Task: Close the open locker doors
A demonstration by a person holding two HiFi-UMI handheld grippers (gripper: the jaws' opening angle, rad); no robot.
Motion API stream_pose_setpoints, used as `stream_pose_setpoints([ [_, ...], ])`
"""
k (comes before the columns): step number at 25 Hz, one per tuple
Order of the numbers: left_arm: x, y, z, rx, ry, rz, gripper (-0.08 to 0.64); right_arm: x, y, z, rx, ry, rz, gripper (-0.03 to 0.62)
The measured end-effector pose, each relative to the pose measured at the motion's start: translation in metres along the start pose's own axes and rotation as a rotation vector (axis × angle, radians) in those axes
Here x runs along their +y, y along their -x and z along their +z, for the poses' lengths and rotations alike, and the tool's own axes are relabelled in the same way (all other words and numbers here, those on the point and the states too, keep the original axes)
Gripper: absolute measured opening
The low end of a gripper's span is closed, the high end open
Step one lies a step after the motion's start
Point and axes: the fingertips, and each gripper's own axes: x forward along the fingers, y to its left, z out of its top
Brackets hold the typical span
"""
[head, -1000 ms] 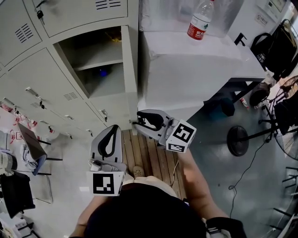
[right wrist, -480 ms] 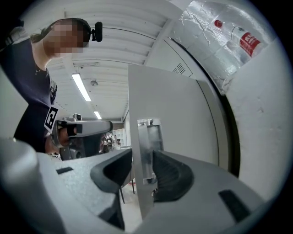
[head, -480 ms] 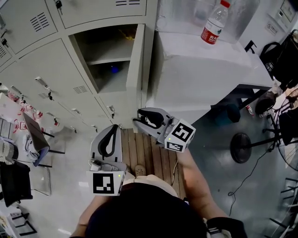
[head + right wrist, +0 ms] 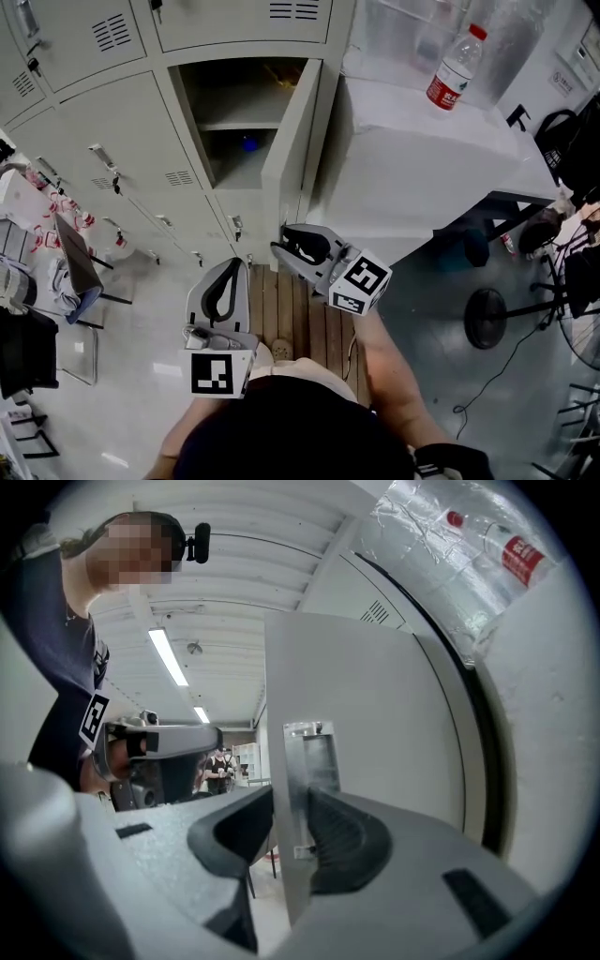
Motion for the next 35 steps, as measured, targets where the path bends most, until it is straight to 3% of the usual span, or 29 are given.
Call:
stream_pose_setpoints([
  [21, 0.088, -0.036, 0.0, -0.013, 0.043, 0.036, 0.002, -0.008, -0.105, -0.005, 0.025, 0.018, -0.084, 0.109],
  [35, 0.144, -0.065, -0.01, -0.03, 0.03, -0.018, 0.002, -0.034, -0.157, -0.006, 0.005, 0.016, -0.174, 0.1],
])
